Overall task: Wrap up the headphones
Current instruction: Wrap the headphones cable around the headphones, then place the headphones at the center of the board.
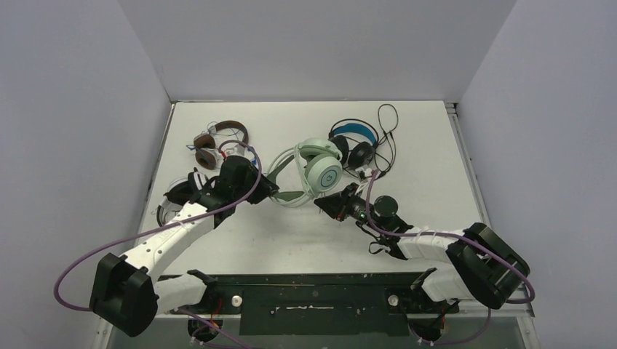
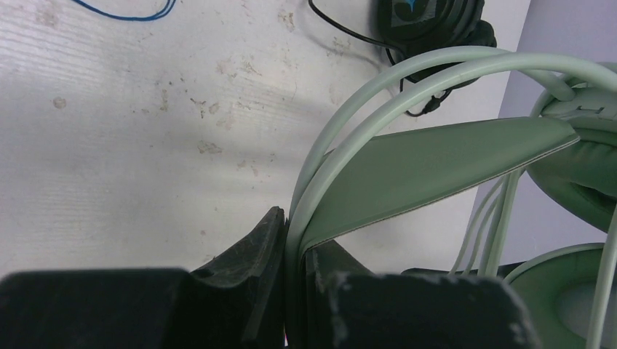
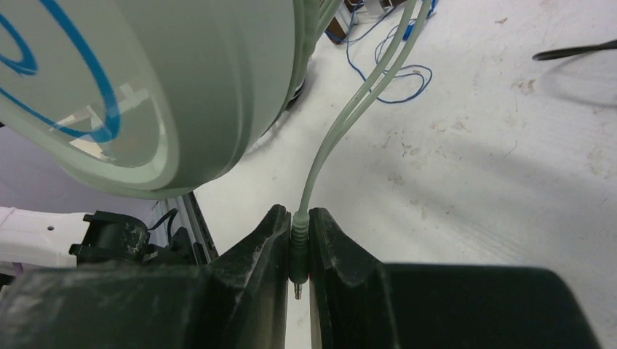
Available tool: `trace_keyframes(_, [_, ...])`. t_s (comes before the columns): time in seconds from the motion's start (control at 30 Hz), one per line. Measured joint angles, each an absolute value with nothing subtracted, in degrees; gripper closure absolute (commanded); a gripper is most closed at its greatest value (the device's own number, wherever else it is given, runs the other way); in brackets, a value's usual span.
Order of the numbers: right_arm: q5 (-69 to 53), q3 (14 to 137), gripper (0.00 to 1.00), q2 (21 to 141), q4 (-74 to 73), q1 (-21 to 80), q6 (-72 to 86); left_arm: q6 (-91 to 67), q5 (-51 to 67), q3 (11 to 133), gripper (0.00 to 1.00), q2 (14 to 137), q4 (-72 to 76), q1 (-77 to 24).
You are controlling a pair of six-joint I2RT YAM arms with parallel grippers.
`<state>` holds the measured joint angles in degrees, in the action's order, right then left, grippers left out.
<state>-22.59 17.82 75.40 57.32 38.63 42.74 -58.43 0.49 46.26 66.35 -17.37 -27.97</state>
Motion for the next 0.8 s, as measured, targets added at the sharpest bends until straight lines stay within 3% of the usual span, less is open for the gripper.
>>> trace_keyframes(0.43, [-17.47,15.84,1.0,86.67,66.41,40.18,49.78,-64.42,3.81,41.15,1.0,69.04,-5.28,-29.43])
trace_keyframes(0.8, [-21.08,15.35,1.0,98.24,82.26,39.31,56.31,-69.58,11.31,39.88,1.0,69.36,-1.23,-28.47])
